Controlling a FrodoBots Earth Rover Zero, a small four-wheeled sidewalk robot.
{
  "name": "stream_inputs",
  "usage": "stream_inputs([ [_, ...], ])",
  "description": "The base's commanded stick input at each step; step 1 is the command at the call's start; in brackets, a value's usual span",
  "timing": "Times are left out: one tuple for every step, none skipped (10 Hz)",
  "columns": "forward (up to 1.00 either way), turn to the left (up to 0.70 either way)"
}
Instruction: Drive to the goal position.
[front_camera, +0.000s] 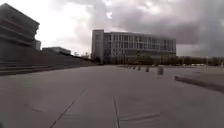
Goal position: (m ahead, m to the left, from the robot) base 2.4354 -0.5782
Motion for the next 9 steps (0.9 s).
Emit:
stream_inputs([
  [0.7, 0.0],
  [0.7, 0.0],
  [0.7, 0.0],
  [0.7, 0.0],
  [0.7, 0.0],
  [0.7, 0.0],
  [0.7, 0.0],
  [0.7, 0.0],
  [0.7, 0.0],
])
